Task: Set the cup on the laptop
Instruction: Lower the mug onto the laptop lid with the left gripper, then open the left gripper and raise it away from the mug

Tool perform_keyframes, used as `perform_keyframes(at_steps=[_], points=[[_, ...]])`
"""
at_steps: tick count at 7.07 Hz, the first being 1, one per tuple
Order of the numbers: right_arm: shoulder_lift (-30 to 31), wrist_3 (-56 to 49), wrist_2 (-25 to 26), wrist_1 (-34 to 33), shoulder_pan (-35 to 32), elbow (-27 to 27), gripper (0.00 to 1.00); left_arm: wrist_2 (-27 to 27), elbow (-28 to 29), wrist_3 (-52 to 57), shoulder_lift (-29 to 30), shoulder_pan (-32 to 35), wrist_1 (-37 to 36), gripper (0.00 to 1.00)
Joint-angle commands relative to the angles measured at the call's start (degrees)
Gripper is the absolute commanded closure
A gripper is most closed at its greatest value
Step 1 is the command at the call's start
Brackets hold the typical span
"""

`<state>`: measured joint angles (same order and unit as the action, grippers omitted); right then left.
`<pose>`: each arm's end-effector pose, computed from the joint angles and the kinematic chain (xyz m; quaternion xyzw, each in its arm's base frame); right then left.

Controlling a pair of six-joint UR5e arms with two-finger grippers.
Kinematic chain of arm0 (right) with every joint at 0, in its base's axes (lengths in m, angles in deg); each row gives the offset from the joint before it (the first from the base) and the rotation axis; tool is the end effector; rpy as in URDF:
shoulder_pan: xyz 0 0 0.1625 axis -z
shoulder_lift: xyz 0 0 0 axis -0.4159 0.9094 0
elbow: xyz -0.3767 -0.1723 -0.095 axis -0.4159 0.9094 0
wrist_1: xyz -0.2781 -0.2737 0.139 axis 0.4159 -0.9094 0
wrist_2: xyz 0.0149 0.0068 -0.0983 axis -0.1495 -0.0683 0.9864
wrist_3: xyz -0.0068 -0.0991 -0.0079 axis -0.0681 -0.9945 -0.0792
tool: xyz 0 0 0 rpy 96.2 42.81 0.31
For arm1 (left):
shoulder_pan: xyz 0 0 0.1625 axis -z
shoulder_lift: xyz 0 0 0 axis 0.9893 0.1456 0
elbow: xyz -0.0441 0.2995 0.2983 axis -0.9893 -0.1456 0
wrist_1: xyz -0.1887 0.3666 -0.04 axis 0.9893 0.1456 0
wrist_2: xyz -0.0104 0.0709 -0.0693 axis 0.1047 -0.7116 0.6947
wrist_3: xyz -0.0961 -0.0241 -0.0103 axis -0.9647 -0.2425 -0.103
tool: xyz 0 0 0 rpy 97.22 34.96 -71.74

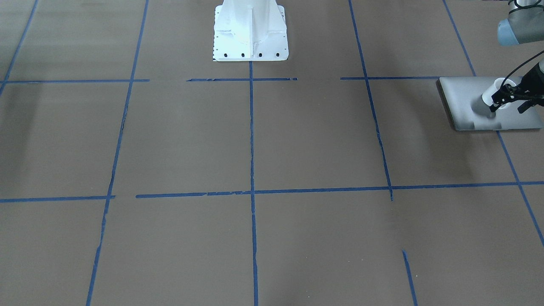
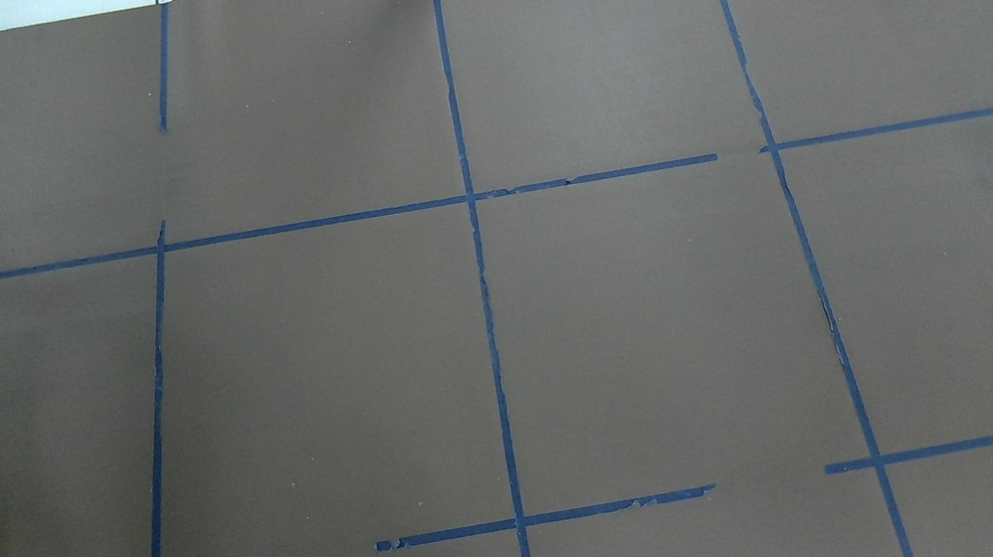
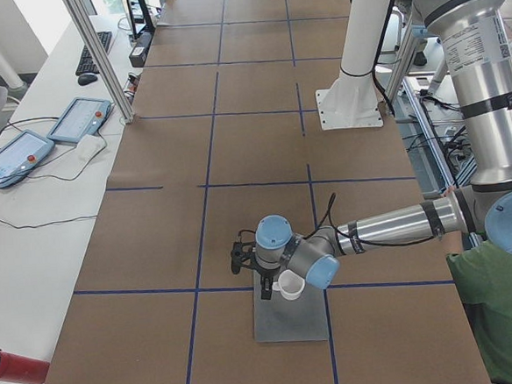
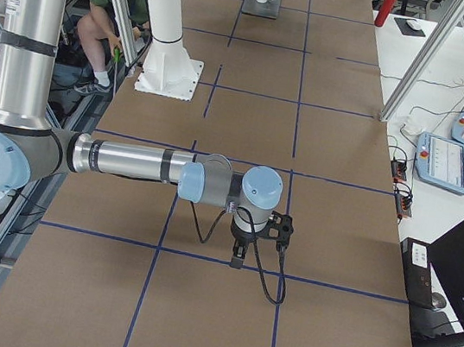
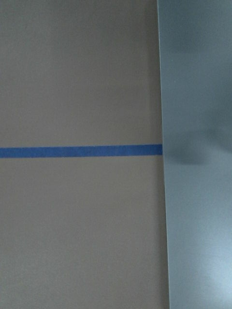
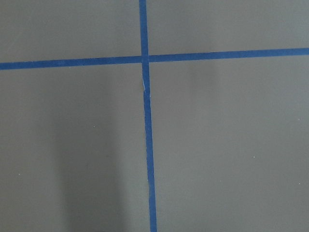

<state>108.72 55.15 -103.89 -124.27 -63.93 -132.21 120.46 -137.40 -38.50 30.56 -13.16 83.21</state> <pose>0.0540 -0.4483 0.6421 -0.0277 -0.3632 0.0235 0.9310 0.0765 -0.3875 0.7175 0.0664 0.3852 0.0261 0.9201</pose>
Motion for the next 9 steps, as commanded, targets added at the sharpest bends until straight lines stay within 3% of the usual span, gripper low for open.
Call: perform_keyframes(at_steps=[1,2,4,7,9], points=[[0.0,0.0,0.0,0.0,0.0,0.0,0.0,0.33,0.04,10.34,5.68,5.33,-10.8,0.0],[0.0,0.0,0.0,0.0,0.0,0.0,0.0,0.42,-0.05,16.75,7.02,8.49,-15.83,0.0],[0.0,0.0,0.0,0.0,0.0,0.0,0.0,5.84,-0.23,25.47,7.92,14.12,-24.01,0.0],[0.0,0.0,0.0,0.0,0.0,0.0,0.0,7.01,-7.6,37.87,9.93,20.19,-46.06,0.0],[0.0,0.0,0.0,0.0,0.0,0.0,0.0,6.93,-9.09,38.52,10.2,22.41,-48.3,0.0]])
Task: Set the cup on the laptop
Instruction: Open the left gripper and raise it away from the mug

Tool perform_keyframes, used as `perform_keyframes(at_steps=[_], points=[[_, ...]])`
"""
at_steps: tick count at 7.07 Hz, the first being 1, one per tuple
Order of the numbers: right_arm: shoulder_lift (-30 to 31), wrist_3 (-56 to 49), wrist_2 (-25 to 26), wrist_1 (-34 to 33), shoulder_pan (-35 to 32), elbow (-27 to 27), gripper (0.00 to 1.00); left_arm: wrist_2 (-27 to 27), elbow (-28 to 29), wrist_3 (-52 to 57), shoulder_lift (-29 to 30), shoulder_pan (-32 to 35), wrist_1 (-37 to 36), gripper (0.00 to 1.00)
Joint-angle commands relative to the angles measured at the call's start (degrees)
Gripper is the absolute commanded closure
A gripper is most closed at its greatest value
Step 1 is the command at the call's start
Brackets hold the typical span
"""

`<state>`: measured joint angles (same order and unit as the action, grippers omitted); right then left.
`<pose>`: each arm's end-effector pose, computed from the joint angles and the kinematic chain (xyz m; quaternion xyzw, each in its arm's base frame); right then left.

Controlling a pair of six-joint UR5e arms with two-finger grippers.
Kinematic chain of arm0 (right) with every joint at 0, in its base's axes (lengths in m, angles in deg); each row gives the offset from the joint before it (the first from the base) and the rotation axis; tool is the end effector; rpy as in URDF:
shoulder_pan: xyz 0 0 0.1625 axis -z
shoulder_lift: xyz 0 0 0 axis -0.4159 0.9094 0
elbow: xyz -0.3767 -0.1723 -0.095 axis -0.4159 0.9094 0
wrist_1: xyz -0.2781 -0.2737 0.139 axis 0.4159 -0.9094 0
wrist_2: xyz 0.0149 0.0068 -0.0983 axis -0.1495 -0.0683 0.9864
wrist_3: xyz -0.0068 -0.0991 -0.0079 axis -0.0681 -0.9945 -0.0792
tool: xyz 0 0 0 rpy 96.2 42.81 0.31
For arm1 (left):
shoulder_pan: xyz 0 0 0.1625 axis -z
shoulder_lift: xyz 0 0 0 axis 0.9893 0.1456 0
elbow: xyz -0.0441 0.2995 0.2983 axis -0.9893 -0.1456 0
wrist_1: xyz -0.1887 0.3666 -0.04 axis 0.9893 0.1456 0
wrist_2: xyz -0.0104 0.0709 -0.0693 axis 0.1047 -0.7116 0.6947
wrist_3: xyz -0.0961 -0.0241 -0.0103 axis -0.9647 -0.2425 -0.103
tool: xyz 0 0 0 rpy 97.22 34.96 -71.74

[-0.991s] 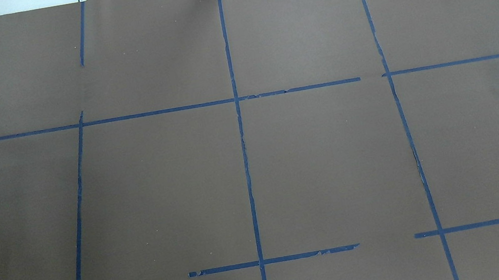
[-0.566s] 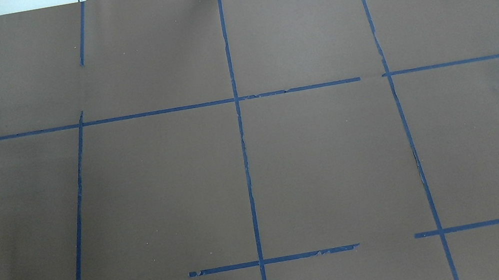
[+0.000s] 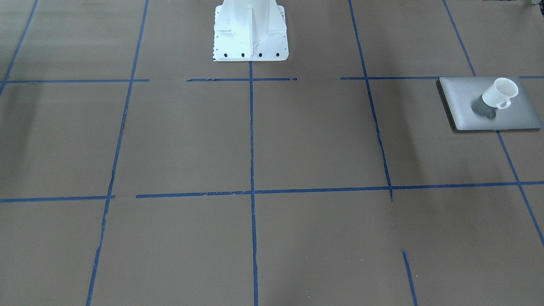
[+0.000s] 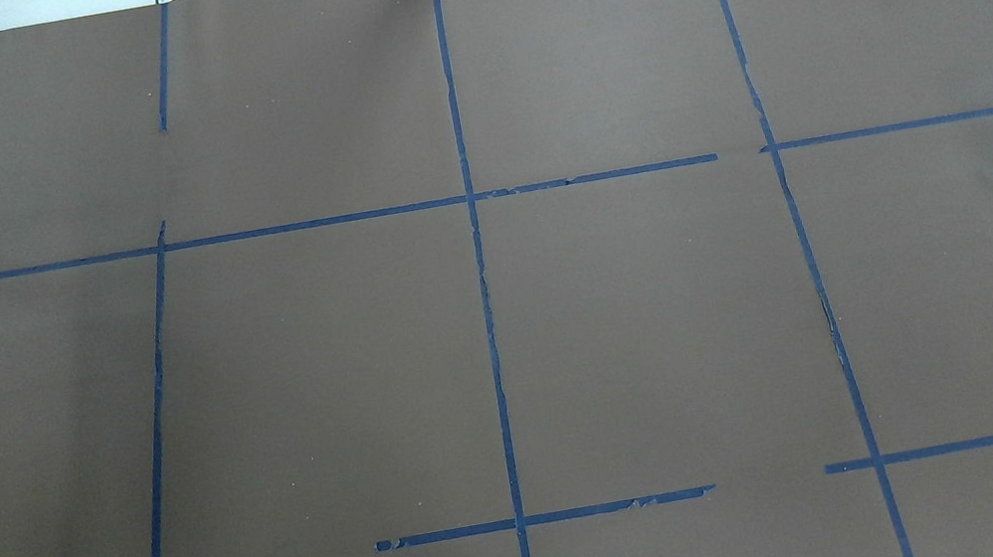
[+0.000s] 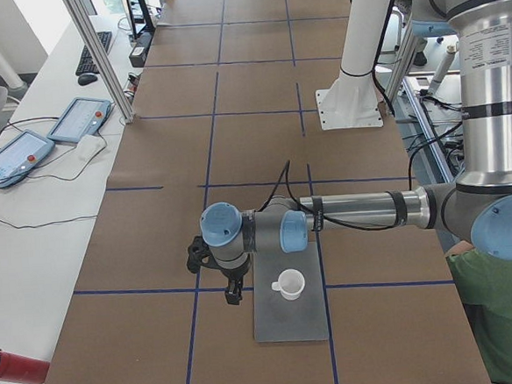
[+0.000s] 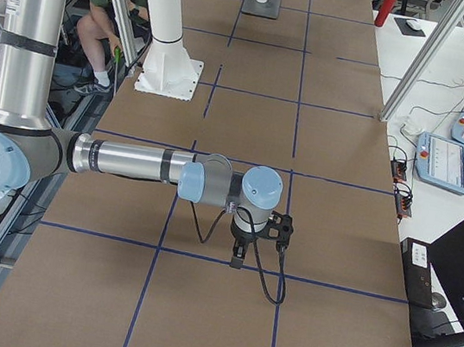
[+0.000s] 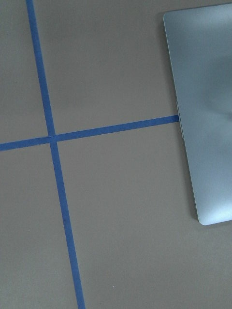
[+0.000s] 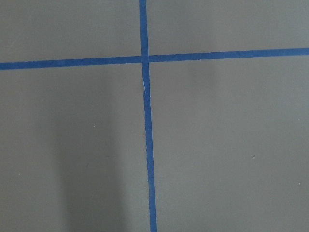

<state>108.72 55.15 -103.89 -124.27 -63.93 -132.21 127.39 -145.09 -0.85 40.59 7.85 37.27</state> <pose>0.0540 -0.4483 0.6421 -0.0277 -0.3632 0.0235 0.9310 -0.0580 -0.4554 0.6587 0.0225 0.3871 0.0784 0.9184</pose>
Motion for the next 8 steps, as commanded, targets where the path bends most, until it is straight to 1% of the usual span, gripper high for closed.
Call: perform_keyframes(at_steps=[1,3,4,8], points=[[0.0,0.0,0.0,0.0,0.0,0.0,0.0,-0.09,-1.75,0.88,0.08,1.57,-3.77,0.0],[0.0,0.0,0.0,0.0,0.0,0.0,0.0,0.17,-1.05,1.05,-0.7,2.27,-3.52,0.0],[0.0,0.0,0.0,0.0,0.0,0.0,0.0,0.17,-0.88,1.05,-0.97,3.67,-3.17,0.0],[0.0,0.0,0.0,0.0,0.0,0.0,0.0,0.0,-0.88,0.62,-0.97,3.77,-2.9,0.0]])
